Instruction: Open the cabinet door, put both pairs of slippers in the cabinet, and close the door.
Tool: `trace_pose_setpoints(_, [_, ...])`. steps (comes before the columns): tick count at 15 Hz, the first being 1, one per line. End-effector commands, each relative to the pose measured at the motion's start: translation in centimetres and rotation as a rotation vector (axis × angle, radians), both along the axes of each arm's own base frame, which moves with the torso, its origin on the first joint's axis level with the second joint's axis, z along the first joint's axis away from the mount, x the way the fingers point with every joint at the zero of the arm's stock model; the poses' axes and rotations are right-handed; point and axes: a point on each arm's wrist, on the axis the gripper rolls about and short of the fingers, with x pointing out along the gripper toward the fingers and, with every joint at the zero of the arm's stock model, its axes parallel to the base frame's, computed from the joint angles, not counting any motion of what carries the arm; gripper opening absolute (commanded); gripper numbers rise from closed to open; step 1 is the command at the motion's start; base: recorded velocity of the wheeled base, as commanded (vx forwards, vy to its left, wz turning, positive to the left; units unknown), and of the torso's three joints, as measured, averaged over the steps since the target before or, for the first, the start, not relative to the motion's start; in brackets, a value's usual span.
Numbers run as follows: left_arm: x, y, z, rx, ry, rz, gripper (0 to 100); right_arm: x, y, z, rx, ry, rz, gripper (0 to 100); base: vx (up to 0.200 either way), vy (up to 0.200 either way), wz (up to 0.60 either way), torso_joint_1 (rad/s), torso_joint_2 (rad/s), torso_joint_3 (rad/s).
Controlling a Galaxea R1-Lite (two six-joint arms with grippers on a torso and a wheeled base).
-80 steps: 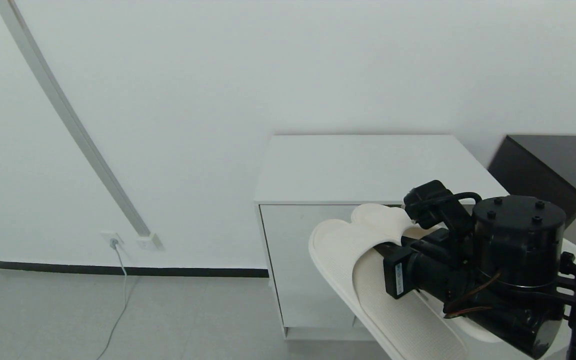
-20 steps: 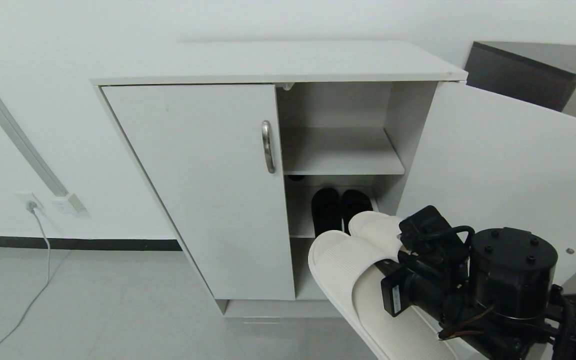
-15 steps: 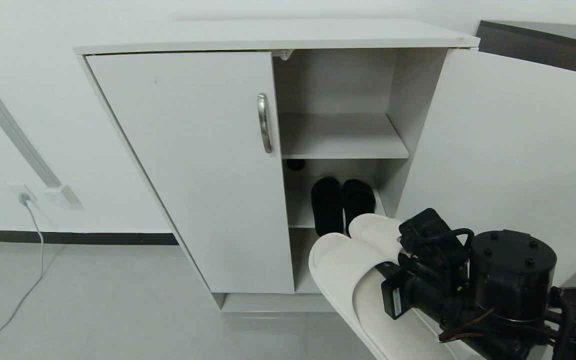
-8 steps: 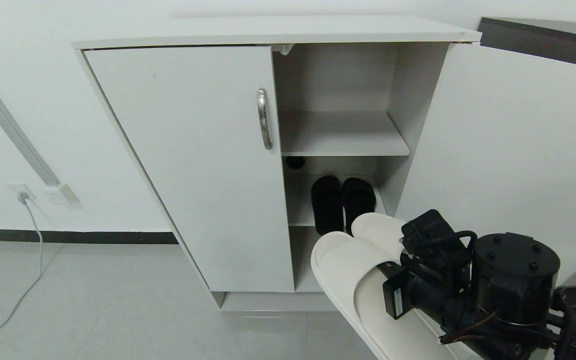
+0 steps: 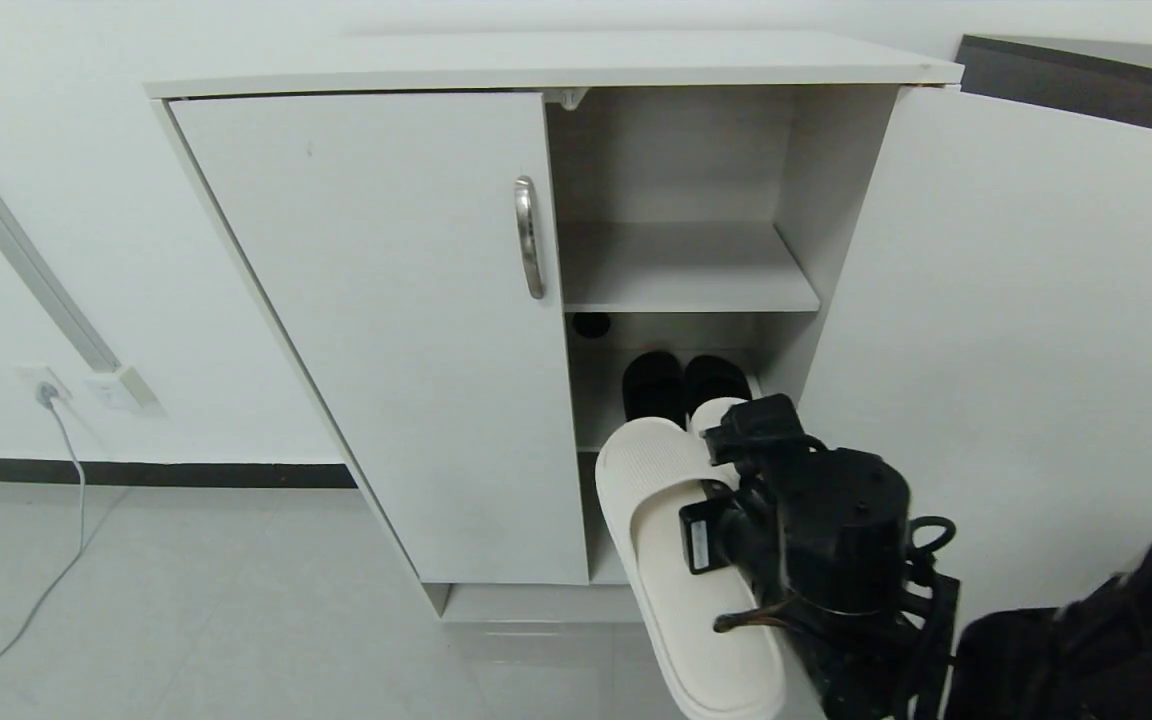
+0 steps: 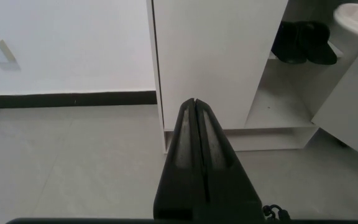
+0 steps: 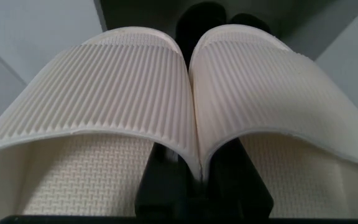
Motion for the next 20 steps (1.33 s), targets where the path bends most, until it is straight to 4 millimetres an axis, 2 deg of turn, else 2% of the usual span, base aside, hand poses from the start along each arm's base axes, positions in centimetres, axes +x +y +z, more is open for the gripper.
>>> trace_pose_setpoints(1, [0.0, 0.0, 0.0, 0.000, 0.000, 0.001, 0, 2.3, 3.0, -0.7, -0.025, 0.017, -0.065, 0, 0.000, 0.000, 0.00, 0.000, 0.00, 0.000])
trace_pose_setpoints(4, [0.0, 0.0, 0.0, 0.000, 0.000, 0.001, 0, 3.7, 4.2, 4.3, 0.066, 0.024, -0.090, 0, 0.000, 0.000, 0.00, 0.000, 0.00, 0.000])
trace_pose_setpoints(7, [0.0, 0.0, 0.0, 0.000, 0.002, 0.001, 0, 3.2, 3.5, 8.8, 0.077, 0.014, -0.120, 0, 0.000, 0.000, 0.00, 0.000, 0.00, 0.000])
trace_pose_setpoints(10, [0.0, 0.0, 0.0, -0.002, 0.002, 0.001, 0, 3.2, 3.3, 11.2, 0.103, -0.006, -0.130, 0, 0.000, 0.000, 0.00, 0.000, 0.00, 0.000])
trace_pose_setpoints(19, [0.0, 0.0, 0.0, -0.002, 0.002, 0.003, 0, 4.2, 3.2, 10.6, 0.085, -0.007, -0.189, 0, 0.000, 0.000, 0.00, 0.000, 0.00, 0.000])
trace_pose_setpoints(20, [0.0, 0.0, 0.0, -0.002, 0.002, 0.001, 0, 4.2, 3.2, 10.6, 0.085, -0.007, -0.189, 0, 0.200, 0.000, 0.00, 0.002, 0.00, 0.002])
